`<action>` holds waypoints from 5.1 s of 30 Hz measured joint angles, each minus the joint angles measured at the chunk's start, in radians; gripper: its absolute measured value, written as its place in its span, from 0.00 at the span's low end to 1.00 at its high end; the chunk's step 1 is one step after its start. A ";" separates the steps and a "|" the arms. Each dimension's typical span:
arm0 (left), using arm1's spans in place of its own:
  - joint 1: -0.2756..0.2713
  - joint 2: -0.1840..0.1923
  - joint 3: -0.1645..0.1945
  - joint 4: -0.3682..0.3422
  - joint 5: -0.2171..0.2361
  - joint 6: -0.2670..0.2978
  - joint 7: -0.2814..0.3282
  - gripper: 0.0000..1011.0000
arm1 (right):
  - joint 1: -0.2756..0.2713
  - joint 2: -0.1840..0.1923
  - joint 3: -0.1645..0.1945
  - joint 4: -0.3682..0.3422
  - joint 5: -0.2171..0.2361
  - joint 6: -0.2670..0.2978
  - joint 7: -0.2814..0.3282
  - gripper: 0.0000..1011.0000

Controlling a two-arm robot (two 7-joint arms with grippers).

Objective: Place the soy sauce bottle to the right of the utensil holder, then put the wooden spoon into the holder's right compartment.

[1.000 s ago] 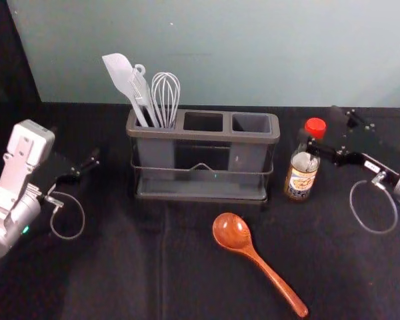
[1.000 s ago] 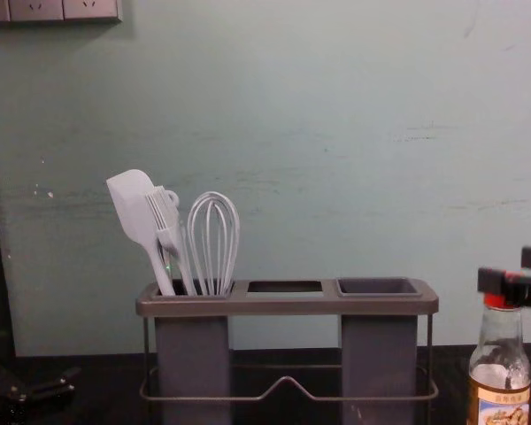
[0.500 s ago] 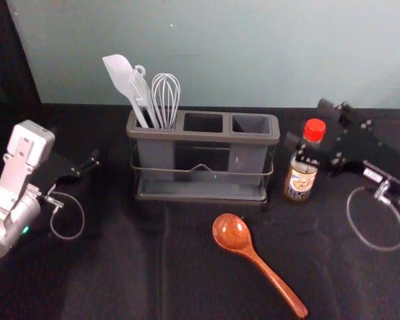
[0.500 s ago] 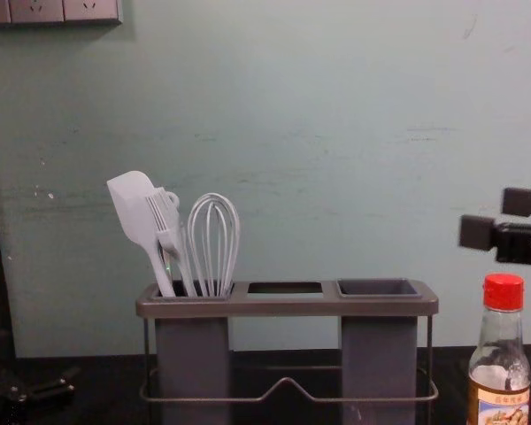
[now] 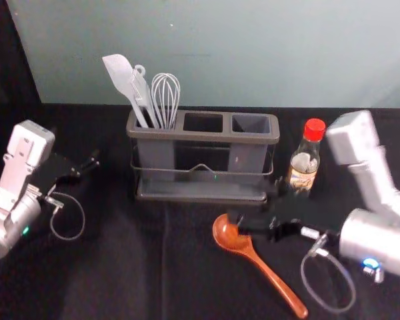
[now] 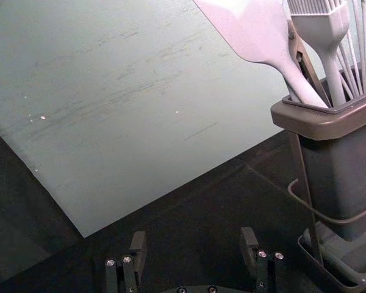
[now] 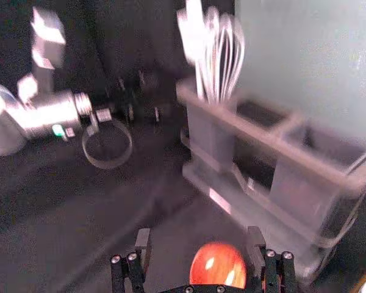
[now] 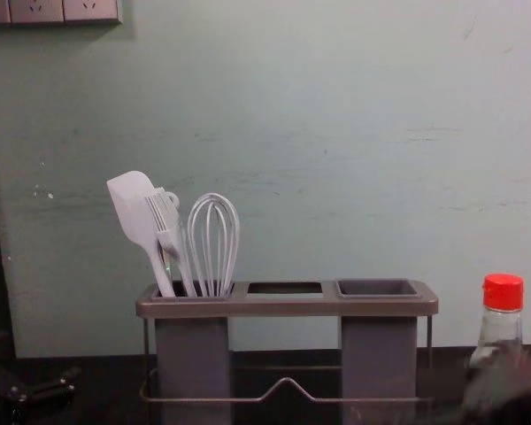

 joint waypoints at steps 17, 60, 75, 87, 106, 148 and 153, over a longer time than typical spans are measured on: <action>0.000 0.000 0.000 0.000 0.000 0.000 0.000 0.99 | 0.172 -0.110 -0.165 0.116 -0.104 0.376 -0.086 0.99; 0.000 0.000 0.000 0.000 0.000 0.000 0.000 0.99 | 0.261 -0.240 -0.211 0.306 -0.265 0.362 -0.036 0.99; 0.000 0.000 0.000 0.000 0.000 0.000 0.000 0.99 | 0.261 -0.236 -0.211 0.301 -0.262 0.362 -0.037 0.97; 0.000 0.000 0.000 0.000 0.000 0.000 0.000 0.99 | 0.260 -0.235 -0.210 0.299 -0.260 0.363 -0.037 0.83; 0.000 0.000 0.000 0.000 0.000 0.000 0.000 0.99 | 0.110 -0.151 -0.059 0.050 -0.241 0.123 -0.002 0.83; 0.000 0.000 0.000 0.000 0.000 0.000 0.000 0.99 | 0.469 -0.364 0.000 0.401 -0.274 -0.335 0.013 0.83; 0.000 0.000 0.000 0.000 0.000 0.000 0.000 0.99 | 0.518 -0.390 -0.018 0.480 -0.297 -0.363 0.024 0.83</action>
